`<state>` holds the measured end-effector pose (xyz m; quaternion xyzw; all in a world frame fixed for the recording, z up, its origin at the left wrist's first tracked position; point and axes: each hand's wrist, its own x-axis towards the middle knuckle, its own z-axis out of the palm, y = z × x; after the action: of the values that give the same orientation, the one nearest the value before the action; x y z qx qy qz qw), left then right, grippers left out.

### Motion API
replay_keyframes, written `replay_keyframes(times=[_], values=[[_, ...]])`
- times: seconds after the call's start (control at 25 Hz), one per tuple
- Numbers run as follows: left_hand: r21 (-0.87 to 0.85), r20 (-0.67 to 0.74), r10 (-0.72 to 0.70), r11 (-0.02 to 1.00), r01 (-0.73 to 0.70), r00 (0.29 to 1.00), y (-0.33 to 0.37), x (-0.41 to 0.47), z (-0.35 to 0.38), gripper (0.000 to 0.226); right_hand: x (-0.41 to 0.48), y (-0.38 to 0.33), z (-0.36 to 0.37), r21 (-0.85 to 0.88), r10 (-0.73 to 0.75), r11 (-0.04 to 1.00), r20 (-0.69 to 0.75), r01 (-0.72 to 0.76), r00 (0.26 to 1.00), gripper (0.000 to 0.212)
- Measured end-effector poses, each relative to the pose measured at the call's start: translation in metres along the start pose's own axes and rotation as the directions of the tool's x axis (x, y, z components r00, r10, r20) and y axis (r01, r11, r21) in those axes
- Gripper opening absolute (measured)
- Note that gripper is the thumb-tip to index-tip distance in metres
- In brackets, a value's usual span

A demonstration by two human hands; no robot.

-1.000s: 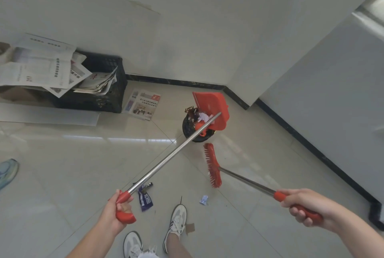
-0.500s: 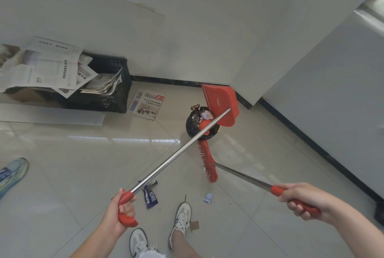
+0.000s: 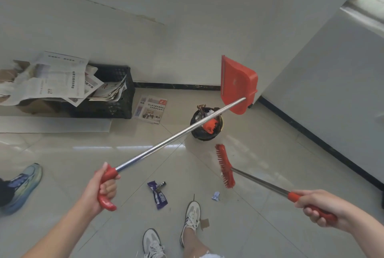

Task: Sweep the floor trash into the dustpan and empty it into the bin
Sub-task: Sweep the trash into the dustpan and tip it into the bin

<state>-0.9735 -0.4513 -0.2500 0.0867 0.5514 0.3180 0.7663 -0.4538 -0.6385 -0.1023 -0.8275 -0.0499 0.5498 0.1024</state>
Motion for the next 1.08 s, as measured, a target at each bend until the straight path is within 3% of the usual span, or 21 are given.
replay_keyframes(times=[0.12,0.24,0.36,0.52,0.64,0.72,0.8,0.92,1.0,1.08], values=[[0.218,0.029,0.197,0.956,-0.198,0.98,0.069,-0.037,0.0,0.059,-0.007,0.026,-0.007,0.055,0.024,0.998,-0.014,-0.023,1.0,0.043],[0.496,0.083,0.404,0.776,-0.389,0.911,0.13,-0.08,0.008,0.064,-0.008,0.046,-0.015,0.099,0.061,0.993,-0.042,-0.056,0.997,0.04],[0.745,0.203,0.512,0.472,-0.471,0.835,0.154,-0.111,0.039,0.052,-0.001,0.058,-0.013,0.093,0.09,0.992,-0.069,-0.084,0.993,0.034],[0.894,0.372,0.424,0.076,-0.441,0.826,0.119,-0.114,0.095,0.043,0.018,0.054,0.006,-0.021,0.089,0.996,-0.098,-0.091,0.991,0.009],[0.884,0.423,0.38,-0.373,-0.282,0.823,0.061,-0.09,0.119,0.058,0.035,0.05,0.009,-0.095,0.091,0.99,-0.115,-0.103,0.989,0.004],[0.791,0.467,0.318,-0.567,-0.229,0.825,0.019,-0.08,0.113,0.061,0.046,0.053,0.01,-0.083,0.105,0.99,-0.106,-0.114,0.989,0.005],[0.781,0.43,0.316,-0.601,-0.172,0.846,-0.005,-0.084,0.094,0.052,0.063,0.06,0.021,-0.058,0.122,0.99,-0.088,-0.127,0.989,0.008],[0.886,0.268,0.448,-0.462,-0.037,0.853,-0.005,-0.099,0.053,0.041,0.092,0.052,0.057,0.007,0.122,0.993,-0.04,-0.122,0.992,0.023],[0.938,0.178,0.553,-0.346,0.03,0.814,0.004,-0.11,0.028,0.038,0.105,0.031,0.094,0.012,0.09,0.996,-0.025,-0.09,0.996,0.027],[0.952,0.147,0.645,-0.299,0.07,0.75,0.014,-0.122,0.009,0.044,0.106,0.007,0.137,-0.055,0.058,0.997,-0.018,-0.059,0.998,0.029]])
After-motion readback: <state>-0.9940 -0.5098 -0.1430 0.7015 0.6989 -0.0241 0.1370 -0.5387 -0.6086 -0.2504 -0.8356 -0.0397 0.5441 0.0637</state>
